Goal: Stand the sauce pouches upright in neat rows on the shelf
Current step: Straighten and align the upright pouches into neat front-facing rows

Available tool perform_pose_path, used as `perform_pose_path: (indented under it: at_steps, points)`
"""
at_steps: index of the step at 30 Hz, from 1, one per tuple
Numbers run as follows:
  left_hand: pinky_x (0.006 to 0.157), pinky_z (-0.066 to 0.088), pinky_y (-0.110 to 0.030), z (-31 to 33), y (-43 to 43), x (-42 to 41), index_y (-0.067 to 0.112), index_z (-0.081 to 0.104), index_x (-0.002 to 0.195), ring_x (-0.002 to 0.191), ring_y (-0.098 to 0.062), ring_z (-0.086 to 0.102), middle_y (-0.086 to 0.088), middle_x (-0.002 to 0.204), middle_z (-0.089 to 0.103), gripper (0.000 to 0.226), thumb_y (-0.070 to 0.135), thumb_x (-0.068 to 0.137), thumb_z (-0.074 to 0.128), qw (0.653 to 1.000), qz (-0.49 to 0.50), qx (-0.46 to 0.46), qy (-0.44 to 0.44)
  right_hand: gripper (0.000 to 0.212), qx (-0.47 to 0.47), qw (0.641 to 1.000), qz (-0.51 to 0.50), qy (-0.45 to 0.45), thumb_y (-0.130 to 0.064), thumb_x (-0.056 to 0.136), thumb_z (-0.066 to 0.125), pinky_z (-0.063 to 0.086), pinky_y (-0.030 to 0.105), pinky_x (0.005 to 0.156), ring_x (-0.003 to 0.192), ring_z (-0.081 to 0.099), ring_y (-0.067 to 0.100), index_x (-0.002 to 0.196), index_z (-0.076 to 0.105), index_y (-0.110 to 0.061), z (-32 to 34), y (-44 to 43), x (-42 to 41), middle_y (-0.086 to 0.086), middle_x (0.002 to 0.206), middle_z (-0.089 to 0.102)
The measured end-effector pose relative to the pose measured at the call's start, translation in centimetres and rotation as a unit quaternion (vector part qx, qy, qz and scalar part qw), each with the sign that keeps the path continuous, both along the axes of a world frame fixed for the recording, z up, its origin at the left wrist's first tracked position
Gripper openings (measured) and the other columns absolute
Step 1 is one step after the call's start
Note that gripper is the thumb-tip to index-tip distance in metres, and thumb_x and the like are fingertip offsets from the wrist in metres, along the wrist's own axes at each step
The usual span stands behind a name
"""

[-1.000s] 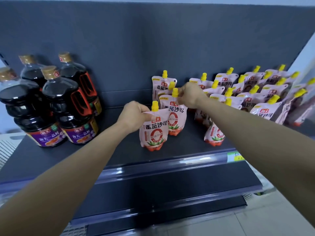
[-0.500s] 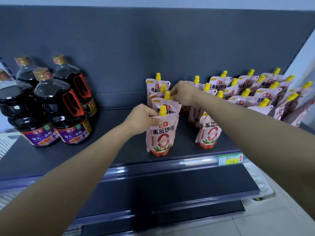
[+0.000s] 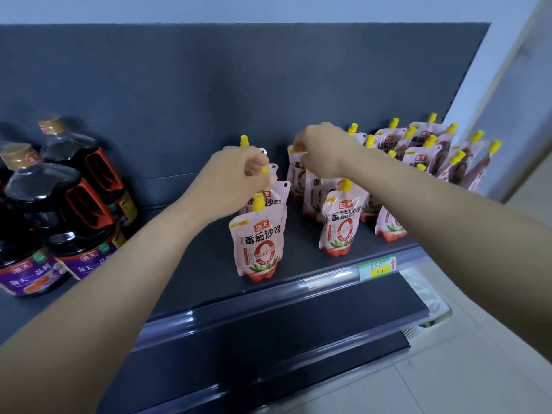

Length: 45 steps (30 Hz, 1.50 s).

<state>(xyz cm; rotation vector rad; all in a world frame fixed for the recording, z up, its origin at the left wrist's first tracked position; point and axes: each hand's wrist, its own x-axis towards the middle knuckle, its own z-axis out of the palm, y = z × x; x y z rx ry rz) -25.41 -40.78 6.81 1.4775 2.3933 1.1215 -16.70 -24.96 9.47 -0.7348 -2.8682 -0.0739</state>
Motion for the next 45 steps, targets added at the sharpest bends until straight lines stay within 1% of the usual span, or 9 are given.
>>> perform_pose_path:
  at_steps: [5, 9, 13, 17, 23, 29, 34, 38, 45]
  points:
    - [0.094, 0.039, -0.034, 3.0, 3.1, 3.0, 0.017, 0.048, 0.128, 0.117, -0.019, 0.049, -0.003, 0.13, 0.05, 0.043, 0.028, 0.088, 0.057, 0.981, -0.034, 0.007, 0.191, 0.031, 0.088, 0.995, -0.051, -0.021, -0.008, 0.086, 0.051, 0.041, 0.031, 0.066, 0.1, 0.061, 0.037, 0.115, 0.061, -0.009, 2.2, 0.8, 4.0, 0.016, 0.112, 0.064]
    - [0.096, 0.037, -0.042, 5.3, 5.4, 5.3, 0.013, 0.044, 0.129, 0.117, -0.027, 0.046, -0.008, 0.129, 0.047, 0.045, 0.029, 0.089, 0.055, 0.945, -0.035, 0.003, 0.324, 0.029, 0.148, 0.987, -0.066, -0.02, -0.019, 0.087, 0.056, 0.033, 0.033, 0.072, 0.108, 0.056, 0.034, 0.115, 0.059, -0.01, 4.1, 1.5, 8.1, 0.012, 0.116, 0.06]
    - [0.093, 0.035, -0.045, 7.4, 7.5, 8.7, 0.01, 0.046, 0.125, 0.112, -0.032, 0.047, -0.013, 0.123, 0.05, 0.041, 0.024, 0.088, 0.056, 0.889, -0.007, 0.001, 0.457, 0.04, 0.182, 0.98, -0.078, -0.007, -0.028, 0.087, 0.059, 0.041, 0.039, 0.084, 0.115, 0.052, 0.033, 0.124, 0.054, -0.012, 6.0, 2.9, 12.5, 0.01, 0.121, 0.058]
    - [0.097, 0.032, -0.046, 8.3, 10.7, 13.4, 0.009, 0.046, 0.123, 0.113, -0.035, 0.046, -0.013, 0.12, 0.051, 0.039, 0.023, 0.088, 0.056, 0.85, 0.013, -0.012, 0.526, 0.042, 0.215, 0.974, -0.074, 0.005, -0.027, 0.087, 0.059, 0.042, 0.041, 0.088, 0.114, 0.051, 0.033, 0.126, 0.052, -0.013, 7.0, 5.6, 17.5, 0.01, 0.12, 0.058]
    - [0.099, 0.03, -0.046, 9.2, 17.1, 21.8, 0.005, 0.048, 0.121, 0.112, -0.038, 0.048, -0.016, 0.119, 0.053, 0.037, 0.02, 0.087, 0.056, 0.839, 0.001, 0.027, 0.544, 0.041, 0.241, 0.966, -0.093, 0.015, -0.023, 0.088, 0.058, 0.04, 0.041, 0.09, 0.115, 0.05, 0.034, 0.127, 0.051, -0.012, 7.9, 12.0, 25.8, 0.011, 0.12, 0.057]
    - [0.101, 0.03, -0.045, 8.4, 22.1, 26.1, 0.007, 0.05, 0.122, 0.114, -0.035, 0.047, -0.014, 0.12, 0.054, 0.035, 0.017, 0.088, 0.054, 0.856, -0.011, 0.015, 0.516, 0.039, 0.225, 0.97, -0.093, 0.014, -0.022, 0.09, 0.057, 0.039, 0.041, 0.089, 0.115, 0.05, 0.033, 0.127, 0.051, -0.012, 7.4, 17.6, 30.4, 0.011, 0.122, 0.057]
    - [0.101, 0.029, -0.041, 6.2, 26.7, 27.5, 0.01, 0.05, 0.122, 0.114, -0.031, 0.047, -0.01, 0.12, 0.054, 0.034, 0.021, 0.09, 0.05, 0.878, -0.047, 0.003, 0.477, 0.039, 0.19, 0.974, -0.122, 0.004, -0.02, 0.09, 0.057, 0.041, 0.041, 0.09, 0.115, 0.051, 0.033, 0.127, 0.051, -0.011, 5.6, 22.2, 32.5, 0.011, 0.121, 0.059]
    - [0.098, 0.033, -0.039, 3.8, 30.9, 27.3, 0.013, 0.049, 0.125, 0.112, -0.027, 0.049, -0.008, 0.121, 0.054, 0.037, 0.026, 0.09, 0.05, 0.895, -0.069, -0.016, 0.441, 0.04, 0.138, 0.981, -0.135, -0.022, -0.022, 0.09, 0.059, 0.039, 0.037, 0.08, 0.114, 0.052, 0.033, 0.128, 0.051, -0.012, 3.7, 26.0, 32.9, 0.01, 0.119, 0.059]
    - [0.096, 0.037, -0.043, -0.2, 39.2, 25.5, 0.012, 0.049, 0.126, 0.115, -0.03, 0.049, -0.01, 0.125, 0.054, 0.046, 0.036, 0.087, 0.057, 0.92, -0.087, -0.058, 0.379, 0.038, 0.137, 0.98, -0.126, -0.064, -0.02, 0.089, 0.058, 0.04, 0.036, 0.079, 0.111, 0.054, 0.033, 0.126, 0.053, -0.011, 1.2, 33.3, 31.2, 0.01, 0.116, 0.061]
